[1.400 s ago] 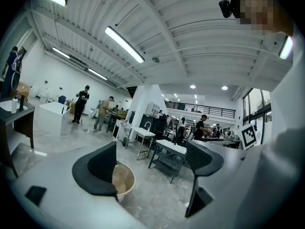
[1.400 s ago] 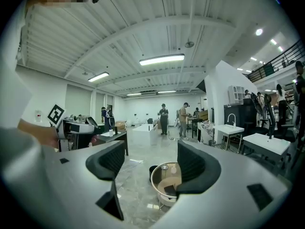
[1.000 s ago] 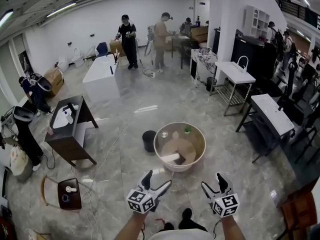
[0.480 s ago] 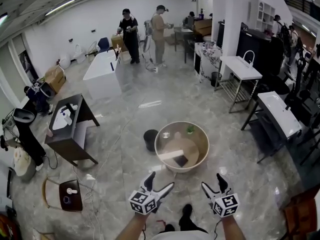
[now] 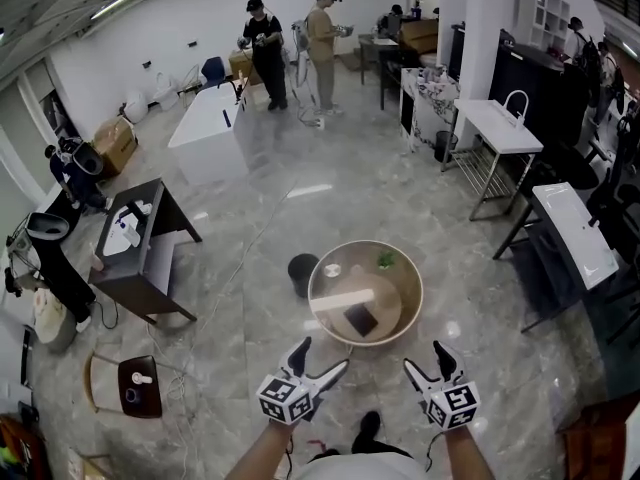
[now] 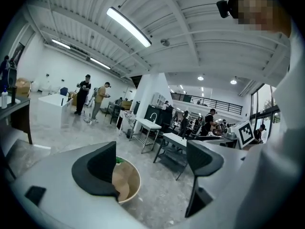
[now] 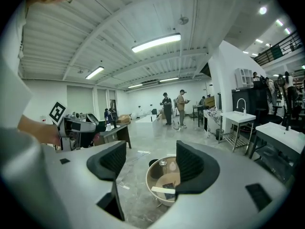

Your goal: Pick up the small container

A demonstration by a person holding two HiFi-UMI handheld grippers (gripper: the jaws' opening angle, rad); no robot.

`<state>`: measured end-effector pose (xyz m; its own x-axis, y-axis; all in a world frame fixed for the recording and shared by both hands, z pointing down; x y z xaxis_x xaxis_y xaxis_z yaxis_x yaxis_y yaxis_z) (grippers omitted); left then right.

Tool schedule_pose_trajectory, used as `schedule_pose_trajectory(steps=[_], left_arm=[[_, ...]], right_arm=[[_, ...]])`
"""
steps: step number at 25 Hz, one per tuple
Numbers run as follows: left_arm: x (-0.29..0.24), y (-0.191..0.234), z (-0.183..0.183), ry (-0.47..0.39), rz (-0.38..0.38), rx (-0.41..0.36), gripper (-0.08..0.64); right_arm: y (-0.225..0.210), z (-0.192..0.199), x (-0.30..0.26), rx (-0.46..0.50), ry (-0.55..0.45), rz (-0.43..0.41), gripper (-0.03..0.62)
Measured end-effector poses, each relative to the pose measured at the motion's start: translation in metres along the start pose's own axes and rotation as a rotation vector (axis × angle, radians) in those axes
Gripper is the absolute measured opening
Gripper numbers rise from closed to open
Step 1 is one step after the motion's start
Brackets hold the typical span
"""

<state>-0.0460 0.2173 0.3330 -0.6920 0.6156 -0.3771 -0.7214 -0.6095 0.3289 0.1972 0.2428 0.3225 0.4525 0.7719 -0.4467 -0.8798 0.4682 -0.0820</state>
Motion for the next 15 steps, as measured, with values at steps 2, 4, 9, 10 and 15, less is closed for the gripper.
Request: schedule_pose_trajectory(steps=[2,4,9,10,15], left_arm=[[-0.013,0.003,-0.009,-0.002,-0.013,0.003,0.463],[-0.026,0.004,-0.015,-0.004,-0.026,0.008,0.463],[-0.055,0.008,-0.02,-0.011,-0.062,0.023,0.463],[-0.059,0.011,-0.021,-0.012,-0.068,0.027,0.462],[-0.071,0.021,-0.024,-0.01,-0.09,0.048,0.463]], right_arm=[[-0.013,-0.006,-0.009,0.009,0.005,-0.013,0.339],[-0.027,-0.011,-0.018,0.018,0.009,-0.029,0.339],[-0.056,-0.015,-0.044,0.031,0.013,-0.071,0.337],[-0.059,-0.017,-0.049,0.039,0.015,-0.078,0.337],[-0.068,-0.023,-0.066,0.052,0.024,-0.1,0.337]])
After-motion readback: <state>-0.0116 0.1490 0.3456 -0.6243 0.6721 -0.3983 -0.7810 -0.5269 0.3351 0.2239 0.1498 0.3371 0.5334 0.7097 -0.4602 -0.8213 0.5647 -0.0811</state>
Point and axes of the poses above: the fingertips, and each gripper's own axes: x backward along the fingers, y to its left, z out of its underside, the point moved 4 cm from there along x, backward along the fingers, and after that the axes turned 11 degrees about y, right-handed, at the moved point
